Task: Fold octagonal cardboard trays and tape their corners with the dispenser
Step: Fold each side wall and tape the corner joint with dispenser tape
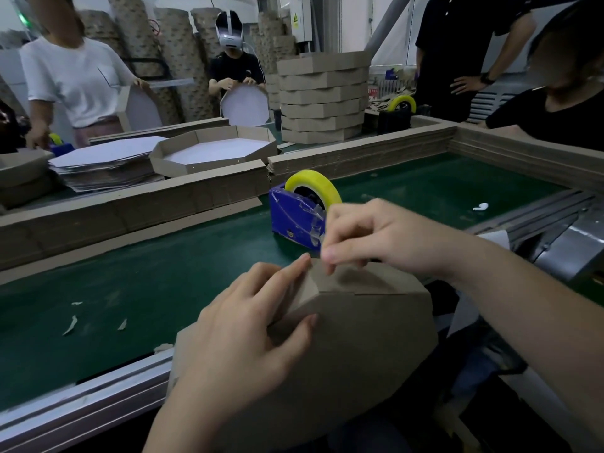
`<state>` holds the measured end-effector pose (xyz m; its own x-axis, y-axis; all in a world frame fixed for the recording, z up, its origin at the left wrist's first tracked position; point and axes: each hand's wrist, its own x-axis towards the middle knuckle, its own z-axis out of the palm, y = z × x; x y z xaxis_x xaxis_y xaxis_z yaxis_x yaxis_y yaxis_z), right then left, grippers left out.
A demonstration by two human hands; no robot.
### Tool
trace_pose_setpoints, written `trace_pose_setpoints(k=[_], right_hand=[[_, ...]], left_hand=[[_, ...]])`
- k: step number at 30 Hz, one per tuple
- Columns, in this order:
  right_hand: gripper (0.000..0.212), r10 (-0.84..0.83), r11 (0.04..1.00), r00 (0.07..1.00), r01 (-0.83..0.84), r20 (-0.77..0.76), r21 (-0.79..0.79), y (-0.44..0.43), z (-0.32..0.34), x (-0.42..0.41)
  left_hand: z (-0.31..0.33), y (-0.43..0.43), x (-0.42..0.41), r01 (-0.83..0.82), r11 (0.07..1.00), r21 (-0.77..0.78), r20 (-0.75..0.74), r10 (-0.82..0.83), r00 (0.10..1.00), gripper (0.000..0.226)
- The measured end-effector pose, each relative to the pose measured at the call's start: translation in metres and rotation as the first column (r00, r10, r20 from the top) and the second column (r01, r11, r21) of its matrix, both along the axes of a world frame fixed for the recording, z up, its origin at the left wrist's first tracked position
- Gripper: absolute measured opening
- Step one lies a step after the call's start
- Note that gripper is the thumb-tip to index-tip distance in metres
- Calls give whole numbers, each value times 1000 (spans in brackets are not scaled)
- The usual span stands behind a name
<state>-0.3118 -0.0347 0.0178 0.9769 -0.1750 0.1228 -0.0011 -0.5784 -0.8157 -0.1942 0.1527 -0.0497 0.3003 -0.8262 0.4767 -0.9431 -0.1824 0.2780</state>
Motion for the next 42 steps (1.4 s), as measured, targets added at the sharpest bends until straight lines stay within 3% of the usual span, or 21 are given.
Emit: trace_pose_setpoints(k=[7,12,23,31,39,42], right_hand=[[23,87,995,971,-96,-221,-30,10,8,14],[26,76,996,958,-88,-275,-31,10,10,18],[28,40,994,942,-70,-334,-80,7,12,20],[28,13,992,838,-78,-545,-97,0,22,23],[32,13,994,809,-77,-588,-84,-6,18,28],[47,-79,964,829,-78,-554,-255,-10,14,29]], left_hand=[[-3,1,2,13,1000,-14,-18,-14,1000,61],[-8,3,1,45,987,-157,-160,-71,985,65],[-11,5,3,173,956,-239,-50,-190,980,23],[-11,1,3,169,961,-218,-5,-175,985,24],[-12,-2,3,163,960,-226,-2,-168,986,24],[-13,2,6,169,955,-245,-20,-180,984,21]])
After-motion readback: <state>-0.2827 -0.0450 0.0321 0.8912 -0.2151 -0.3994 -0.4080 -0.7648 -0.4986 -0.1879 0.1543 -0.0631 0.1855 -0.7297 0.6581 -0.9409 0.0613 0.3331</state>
